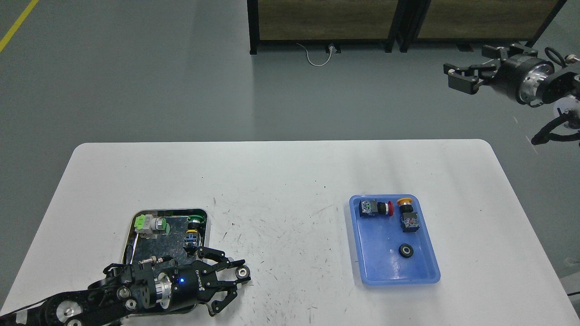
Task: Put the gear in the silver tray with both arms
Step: 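Place the gear into the silver tray and open the left gripper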
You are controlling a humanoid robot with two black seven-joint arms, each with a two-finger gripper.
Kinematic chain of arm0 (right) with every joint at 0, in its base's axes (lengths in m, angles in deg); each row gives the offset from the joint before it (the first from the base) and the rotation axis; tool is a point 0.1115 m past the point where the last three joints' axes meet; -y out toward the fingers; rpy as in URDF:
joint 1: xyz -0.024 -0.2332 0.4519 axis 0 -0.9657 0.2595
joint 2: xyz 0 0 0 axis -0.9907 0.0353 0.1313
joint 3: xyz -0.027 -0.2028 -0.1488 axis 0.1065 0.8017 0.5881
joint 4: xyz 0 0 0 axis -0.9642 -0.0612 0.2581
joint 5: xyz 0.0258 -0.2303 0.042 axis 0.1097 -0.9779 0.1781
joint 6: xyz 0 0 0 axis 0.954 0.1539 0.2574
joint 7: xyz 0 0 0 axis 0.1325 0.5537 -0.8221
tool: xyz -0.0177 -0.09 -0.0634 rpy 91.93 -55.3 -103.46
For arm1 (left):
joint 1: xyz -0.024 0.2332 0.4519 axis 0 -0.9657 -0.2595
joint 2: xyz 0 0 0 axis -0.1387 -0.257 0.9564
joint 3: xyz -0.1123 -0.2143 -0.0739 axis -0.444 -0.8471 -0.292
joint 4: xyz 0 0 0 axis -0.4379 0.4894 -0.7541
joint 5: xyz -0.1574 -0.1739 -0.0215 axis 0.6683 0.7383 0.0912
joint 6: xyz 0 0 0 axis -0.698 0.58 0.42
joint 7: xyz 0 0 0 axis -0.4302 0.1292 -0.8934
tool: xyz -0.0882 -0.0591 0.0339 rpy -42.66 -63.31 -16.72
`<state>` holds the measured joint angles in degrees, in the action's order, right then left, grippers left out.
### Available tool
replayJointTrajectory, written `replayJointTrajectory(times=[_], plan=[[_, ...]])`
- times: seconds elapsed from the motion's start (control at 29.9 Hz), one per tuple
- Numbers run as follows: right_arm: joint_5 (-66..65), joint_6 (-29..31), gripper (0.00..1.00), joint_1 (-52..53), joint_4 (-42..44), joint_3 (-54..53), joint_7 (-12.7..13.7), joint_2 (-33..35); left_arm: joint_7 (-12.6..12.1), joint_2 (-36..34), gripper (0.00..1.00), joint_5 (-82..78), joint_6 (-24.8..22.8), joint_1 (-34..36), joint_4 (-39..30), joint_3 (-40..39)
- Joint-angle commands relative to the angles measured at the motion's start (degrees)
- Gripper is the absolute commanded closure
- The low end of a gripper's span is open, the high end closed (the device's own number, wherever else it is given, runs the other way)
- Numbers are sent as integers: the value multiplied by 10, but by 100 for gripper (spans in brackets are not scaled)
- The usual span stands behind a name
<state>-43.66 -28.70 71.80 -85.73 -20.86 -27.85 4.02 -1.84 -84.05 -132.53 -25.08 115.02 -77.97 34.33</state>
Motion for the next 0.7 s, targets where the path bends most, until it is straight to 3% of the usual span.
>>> replayJointTrajectory(times=[0.0, 0.2, 0.43, 0.67], plan=[[-1, 0, 1, -2, 0, 0, -1, 1, 2, 0, 71, 1, 0, 1, -2, 0], [-1, 0, 1, -2, 0, 0, -1, 1, 3, -22, 71, 11, -5, 21, -29, -16], [-1, 0, 1, -2, 0, -1, -2, 0, 2, -141, 70, 67, -22, 47, -107, -39], [-1, 0, 1, 0, 6, -1, -2, -4, 2, -236, 70, 69, -22, 30, -164, -41]])
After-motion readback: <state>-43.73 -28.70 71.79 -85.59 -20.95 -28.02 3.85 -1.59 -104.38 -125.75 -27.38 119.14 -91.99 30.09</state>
